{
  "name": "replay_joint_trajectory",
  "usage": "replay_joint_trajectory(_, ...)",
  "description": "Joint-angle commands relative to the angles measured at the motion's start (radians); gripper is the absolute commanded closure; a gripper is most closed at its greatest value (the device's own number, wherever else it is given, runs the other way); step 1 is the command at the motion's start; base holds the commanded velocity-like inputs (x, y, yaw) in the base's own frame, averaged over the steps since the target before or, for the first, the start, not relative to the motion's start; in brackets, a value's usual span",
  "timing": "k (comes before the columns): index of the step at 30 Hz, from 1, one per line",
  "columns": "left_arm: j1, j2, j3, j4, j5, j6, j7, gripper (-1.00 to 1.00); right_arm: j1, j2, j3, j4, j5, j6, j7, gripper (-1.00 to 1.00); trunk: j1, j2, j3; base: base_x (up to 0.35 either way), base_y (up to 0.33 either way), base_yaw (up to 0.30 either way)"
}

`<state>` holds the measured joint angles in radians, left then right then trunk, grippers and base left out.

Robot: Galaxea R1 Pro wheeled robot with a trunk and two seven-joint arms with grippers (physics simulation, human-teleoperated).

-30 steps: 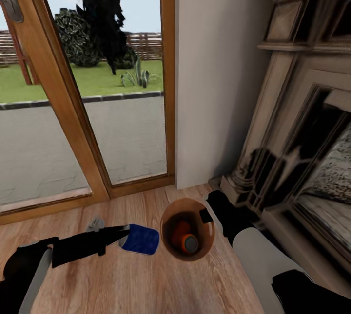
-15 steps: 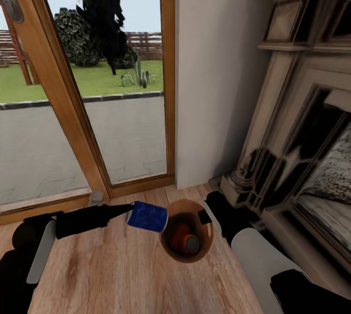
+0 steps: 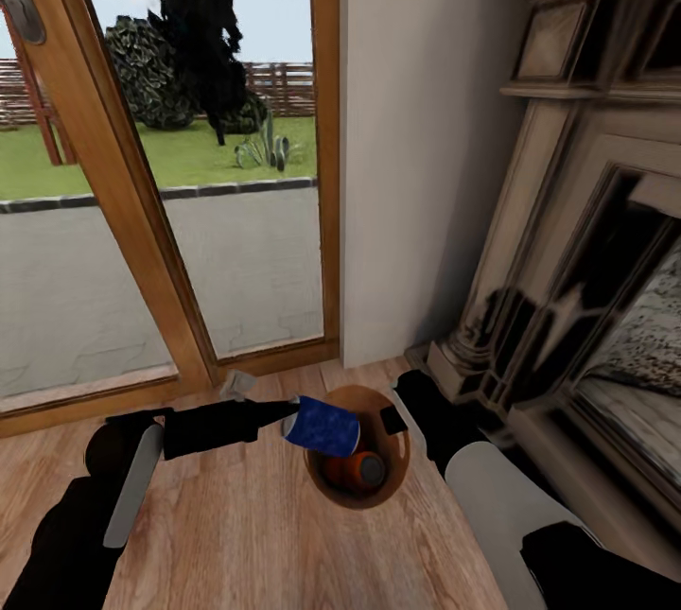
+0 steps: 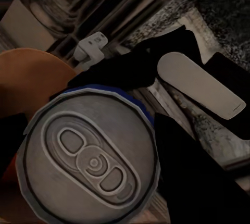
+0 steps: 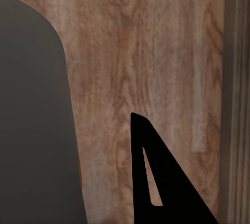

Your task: Put the three can of soda from the living room inside the tash can in the kitchen.

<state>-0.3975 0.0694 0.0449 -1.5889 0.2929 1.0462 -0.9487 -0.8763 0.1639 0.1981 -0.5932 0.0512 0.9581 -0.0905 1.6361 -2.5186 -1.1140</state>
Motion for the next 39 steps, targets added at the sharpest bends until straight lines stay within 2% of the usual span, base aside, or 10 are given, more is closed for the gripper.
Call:
replay_joint_trajectory(1,0.000,0.000,-0.005,0.001,0.001,0.001,0.015,1.00,-0.001,0.001,-0.001,0.000,-0.013,-0.001,-0.003,1.00,0.000,0.000,0.000,0.000,0.000,0.000)
replay_joint_trajectory(9,0.000,0.000,-0.014,0.004,-0.001,0.001,0.060,1.00,-0.001,0.007,0.000,-0.001,-0.017,0.000,-0.028,1.00,0.000,0.000,0.000,0.000,0.000,0.000)
replay_joint_trajectory(13,0.000,-0.001,-0.014,0.005,-0.001,0.001,0.108,1.00,-0.001,0.011,0.000,-0.002,-0.017,0.003,-0.030,1.00,0.000,0.000,0.000,0.000,0.000,0.000)
replay_joint_trajectory(15,0.000,-0.002,-0.018,0.007,-0.001,0.001,0.151,1.00,-0.002,0.011,0.000,-0.002,-0.017,0.003,-0.030,1.00,0.000,0.000,0.000,0.000,0.000,0.000)
replay_joint_trajectory(19,0.000,-0.003,-0.070,0.009,-0.001,-0.006,0.204,1.00,-0.002,0.011,0.000,-0.002,-0.018,0.004,-0.031,1.00,0.000,0.000,0.000,0.000,0.000,0.000)
replay_joint_trajectory(20,0.000,-0.004,-0.103,0.010,-0.001,-0.017,0.234,1.00,-0.003,0.011,0.000,-0.002,-0.018,0.004,-0.031,1.00,0.000,0.000,0.000,0.000,0.000,0.000)
replay_joint_trajectory(24,0.000,-0.012,-0.135,0.017,-0.002,-0.039,0.273,1.00,-0.002,0.011,0.000,-0.002,-0.019,0.004,-0.031,1.00,0.000,0.000,0.000,0.000,0.000,0.000)
replay_joint_trajectory(29,0.001,-0.035,-0.191,0.028,-0.003,-0.055,0.309,1.00,-0.003,0.011,0.000,-0.002,-0.019,0.004,-0.031,1.00,0.000,0.000,0.000,0.000,0.000,0.000)
replay_joint_trajectory(33,0.002,-0.040,-0.209,0.033,-0.003,-0.068,0.339,1.00,-0.002,0.011,-0.001,-0.001,-0.019,0.004,-0.031,1.00,0.000,0.000,0.000,0.000,0.000,0.000)
replay_joint_trajectory(39,0.002,-0.042,-0.215,0.051,-0.006,-0.098,0.357,1.00,-0.002,0.011,0.000,0.000,-0.019,0.003,-0.031,1.00,0.000,0.000,0.000,0.000,0.000,0.000)
